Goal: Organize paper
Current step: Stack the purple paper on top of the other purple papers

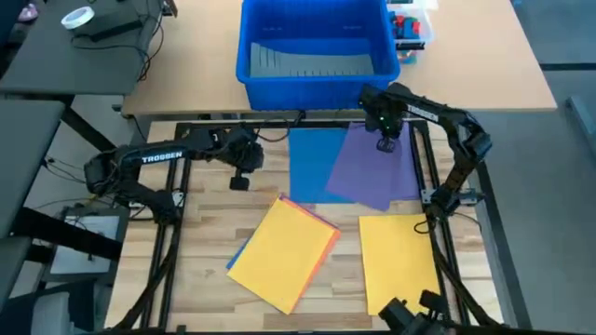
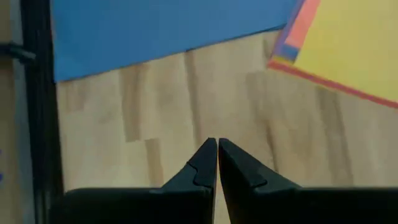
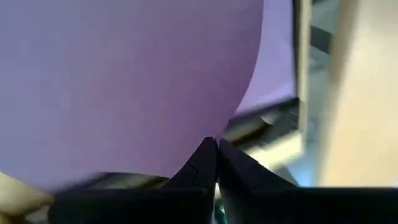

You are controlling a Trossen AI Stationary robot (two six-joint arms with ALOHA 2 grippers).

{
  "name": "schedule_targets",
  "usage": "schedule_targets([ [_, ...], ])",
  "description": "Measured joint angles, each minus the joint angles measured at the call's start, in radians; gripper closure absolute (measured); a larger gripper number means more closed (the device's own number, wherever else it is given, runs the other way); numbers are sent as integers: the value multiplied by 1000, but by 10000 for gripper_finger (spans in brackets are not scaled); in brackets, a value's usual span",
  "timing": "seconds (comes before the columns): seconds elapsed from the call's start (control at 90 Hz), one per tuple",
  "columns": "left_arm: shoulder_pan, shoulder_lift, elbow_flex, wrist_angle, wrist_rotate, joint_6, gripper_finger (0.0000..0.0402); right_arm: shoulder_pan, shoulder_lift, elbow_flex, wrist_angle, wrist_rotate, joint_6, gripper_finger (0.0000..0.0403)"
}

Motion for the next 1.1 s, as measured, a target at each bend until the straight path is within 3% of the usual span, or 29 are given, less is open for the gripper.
schedule_targets([
  [0.189,70,0,0,19,-2,-2,402,-55,6,0,-37,47,-4,403],
  [0.3,84,0,0,36,-2,-2,402,-62,6,0,38,66,-54,403],
  [0.422,88,0,0,35,-1,-17,402,-56,6,0,121,62,-2,403],
  [0.578,88,0,0,35,0,-68,402,-69,6,5,143,-30,107,403],
  [1.1,88,0,0,89,-1,-174,402,-254,6,5,255,-161,387,403],
])
